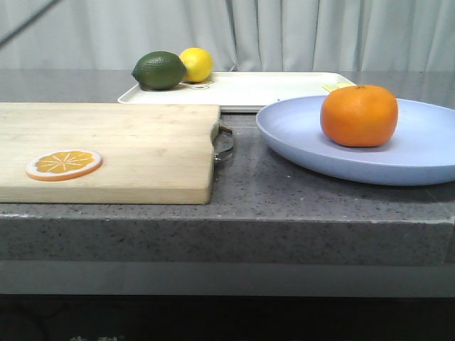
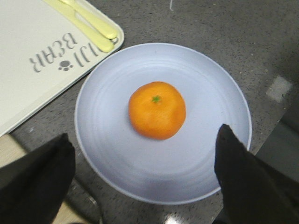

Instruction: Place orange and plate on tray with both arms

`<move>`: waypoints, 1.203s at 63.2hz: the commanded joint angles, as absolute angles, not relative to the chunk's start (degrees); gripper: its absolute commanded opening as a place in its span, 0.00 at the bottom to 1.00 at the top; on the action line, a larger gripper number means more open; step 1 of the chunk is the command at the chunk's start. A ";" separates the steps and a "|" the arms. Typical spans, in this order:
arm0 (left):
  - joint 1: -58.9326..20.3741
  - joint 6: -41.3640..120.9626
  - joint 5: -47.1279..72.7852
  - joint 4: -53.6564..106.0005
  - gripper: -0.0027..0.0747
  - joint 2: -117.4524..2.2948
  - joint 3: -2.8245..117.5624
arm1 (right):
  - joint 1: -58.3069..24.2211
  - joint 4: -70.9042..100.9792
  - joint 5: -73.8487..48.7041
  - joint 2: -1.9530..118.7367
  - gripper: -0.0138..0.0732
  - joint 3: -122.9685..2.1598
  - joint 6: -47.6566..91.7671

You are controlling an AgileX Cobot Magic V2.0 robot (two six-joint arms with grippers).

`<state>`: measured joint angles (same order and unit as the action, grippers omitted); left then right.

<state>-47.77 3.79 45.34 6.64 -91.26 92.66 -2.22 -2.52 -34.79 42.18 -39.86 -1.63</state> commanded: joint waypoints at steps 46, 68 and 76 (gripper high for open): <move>-34.00 3.14 36.14 6.42 0.80 -39.33 47.83 | -1.85 -3.37 -30.69 42.04 0.90 -42.02 -1.57; -33.87 3.14 35.48 5.71 0.80 -33.75 44.28 | -1.75 -3.15 -37.72 43.27 0.90 -45.00 -1.64; -33.87 3.14 34.57 5.71 0.80 -33.75 44.28 | -0.78 -3.15 -49.36 48.73 0.90 -51.88 -1.72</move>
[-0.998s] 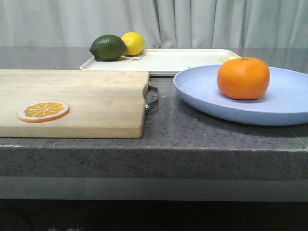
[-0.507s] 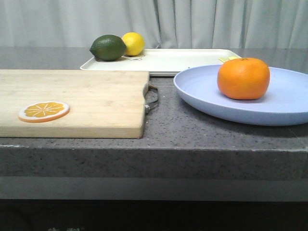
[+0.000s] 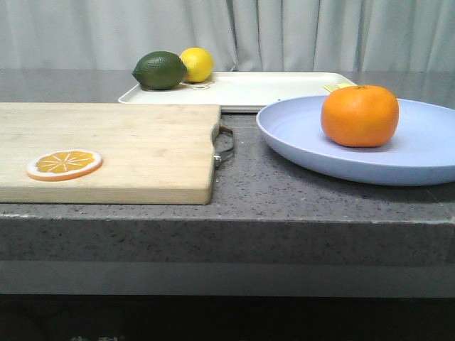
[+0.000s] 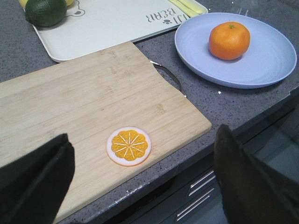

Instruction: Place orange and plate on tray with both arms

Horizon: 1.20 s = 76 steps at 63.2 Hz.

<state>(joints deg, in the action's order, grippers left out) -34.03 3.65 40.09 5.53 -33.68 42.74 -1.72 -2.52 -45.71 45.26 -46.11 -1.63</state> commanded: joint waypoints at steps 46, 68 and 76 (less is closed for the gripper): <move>-33.87 3.14 33.79 5.18 0.80 -33.75 44.28 | 12.17 38.05 -58.51 79.24 0.90 -61.25 14.61; -33.87 3.14 32.13 5.18 0.80 -33.75 44.28 | 12.17 38.34 -59.09 82.89 0.67 -61.25 12.79; -33.87 3.14 31.76 5.18 0.80 -33.75 44.28 | 12.17 38.34 -58.98 83.59 0.56 -61.25 12.73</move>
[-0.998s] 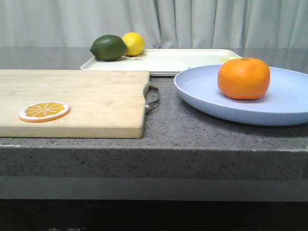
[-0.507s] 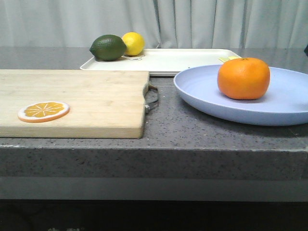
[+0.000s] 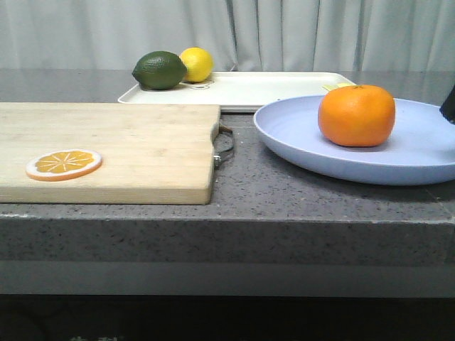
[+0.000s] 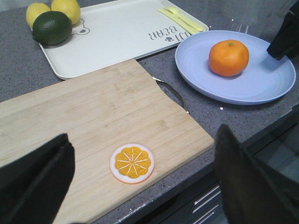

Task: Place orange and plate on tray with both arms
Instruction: 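Move the right gripper to the blue plate's rim and pinch it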

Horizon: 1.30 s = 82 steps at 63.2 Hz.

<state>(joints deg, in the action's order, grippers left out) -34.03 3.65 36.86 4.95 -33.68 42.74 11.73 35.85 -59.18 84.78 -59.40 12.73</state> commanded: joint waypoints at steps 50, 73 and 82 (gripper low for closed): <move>-33.87 3.14 31.76 5.18 0.80 -33.75 44.28 | 12.17 38.34 -56.69 85.46 0.13 -61.25 9.41; -33.87 3.14 31.76 5.18 0.80 -33.75 44.28 | 12.17 39.09 -56.39 85.46 0.08 -61.25 9.41; -33.87 3.14 31.76 5.18 0.80 -33.75 44.28 | 12.17 41.37 -57.01 85.46 0.08 -61.25 9.39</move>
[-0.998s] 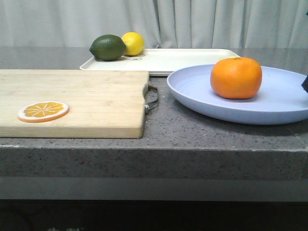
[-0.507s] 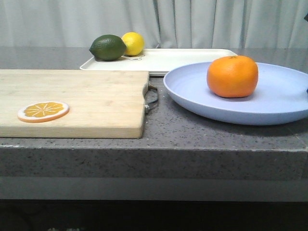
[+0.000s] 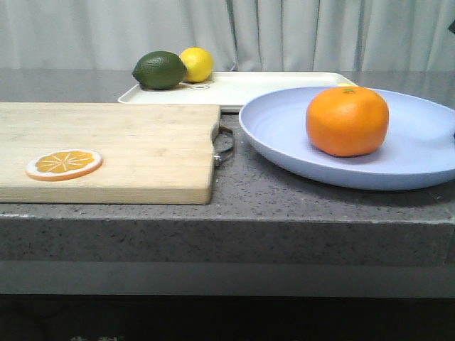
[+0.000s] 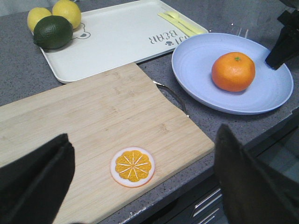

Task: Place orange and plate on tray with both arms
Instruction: 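Move the right gripper to the blue plate's rim and pinch it, then lift the plate by its rim with the right gripper toward the tray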

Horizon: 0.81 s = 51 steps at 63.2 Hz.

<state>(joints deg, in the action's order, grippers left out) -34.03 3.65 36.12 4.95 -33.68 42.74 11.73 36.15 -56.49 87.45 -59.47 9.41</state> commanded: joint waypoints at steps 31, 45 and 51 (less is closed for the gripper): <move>-33.87 3.14 31.76 5.18 0.80 -33.75 44.28 | 5.83 41.23 -56.58 88.34 0.08 -78.34 -8.67; -33.87 3.14 31.76 5.18 0.80 -33.75 44.28 | 1.64 36.16 -58.68 97.80 0.08 -92.76 -18.79; -33.87 3.14 31.76 5.18 0.80 -33.75 44.28 | 0.44 34.78 -58.99 101.96 0.08 -98.58 -21.72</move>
<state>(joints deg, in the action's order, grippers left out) -34.03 3.65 36.12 4.95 -33.68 42.74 1.32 32.95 -60.15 101.39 -92.08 -18.58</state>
